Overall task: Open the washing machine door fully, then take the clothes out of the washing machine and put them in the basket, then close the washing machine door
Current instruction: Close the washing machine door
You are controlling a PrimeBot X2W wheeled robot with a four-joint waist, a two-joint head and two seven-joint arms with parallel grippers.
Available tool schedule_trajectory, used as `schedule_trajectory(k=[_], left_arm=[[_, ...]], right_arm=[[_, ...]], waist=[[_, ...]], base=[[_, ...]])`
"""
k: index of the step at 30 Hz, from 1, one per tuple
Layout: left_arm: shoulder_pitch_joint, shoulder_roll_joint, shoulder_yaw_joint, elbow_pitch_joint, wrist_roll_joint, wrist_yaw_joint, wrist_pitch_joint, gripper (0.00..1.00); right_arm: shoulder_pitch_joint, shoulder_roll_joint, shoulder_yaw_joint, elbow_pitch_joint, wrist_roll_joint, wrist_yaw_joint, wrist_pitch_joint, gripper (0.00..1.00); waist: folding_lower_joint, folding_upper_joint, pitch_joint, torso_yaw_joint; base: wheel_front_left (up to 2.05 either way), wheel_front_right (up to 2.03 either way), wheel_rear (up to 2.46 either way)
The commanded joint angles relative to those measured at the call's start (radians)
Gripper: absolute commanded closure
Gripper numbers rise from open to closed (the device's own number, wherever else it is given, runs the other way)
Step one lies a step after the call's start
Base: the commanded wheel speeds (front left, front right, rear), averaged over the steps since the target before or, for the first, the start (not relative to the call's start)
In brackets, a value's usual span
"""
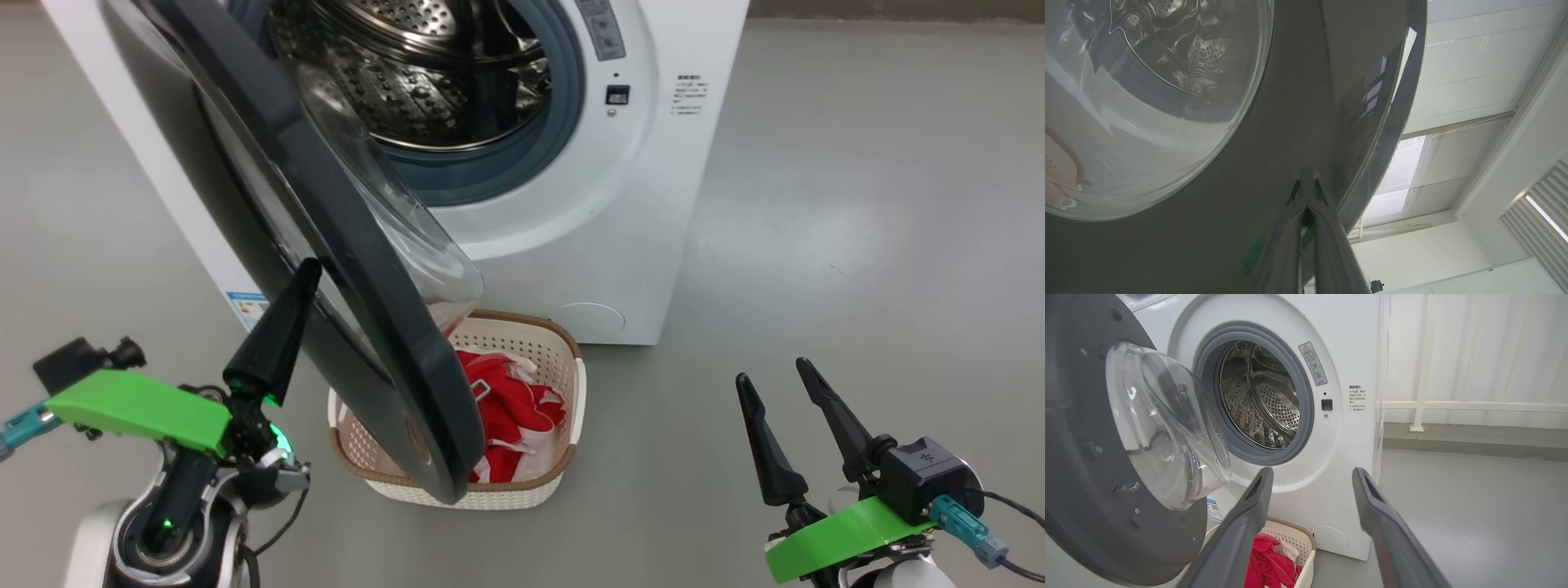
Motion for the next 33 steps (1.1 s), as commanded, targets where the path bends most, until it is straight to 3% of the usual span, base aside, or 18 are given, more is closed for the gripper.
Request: schedule_trajectory(k=[1, 16, 33], left_arm=[[-0.054, 0.011, 0.017, -0.019, 0.017, -0.014, -0.004, 1.0], [-0.136, 0.011, 0.003, 0.062, -0.004, -0.084, -0.093, 1.0], [-0.296, 0.01, 0.003, 0.171, -0.024, -0.133, -0.163, 1.0]], right_arm=[[-0.048, -0.008, 0.022, -0.025, 0.006, 0.005, -0.006, 0.0], [-0.07, -0.008, 0.02, -0.026, 0.003, 0.005, -0.006, 0.0], [-0.091, -0.008, 0.023, -0.034, -0.026, 0.005, -0.006, 0.0]], waist=[[0.0, 0.0, 0.015, -0.025], [0.0, 0.0, 0.058, -0.096], [0.0, 0.0, 0.128, -0.182]], base=[[0.0, 0.0, 0.0], [0.0, 0.0, 0.0], [0.0, 0.0, 0.0]])
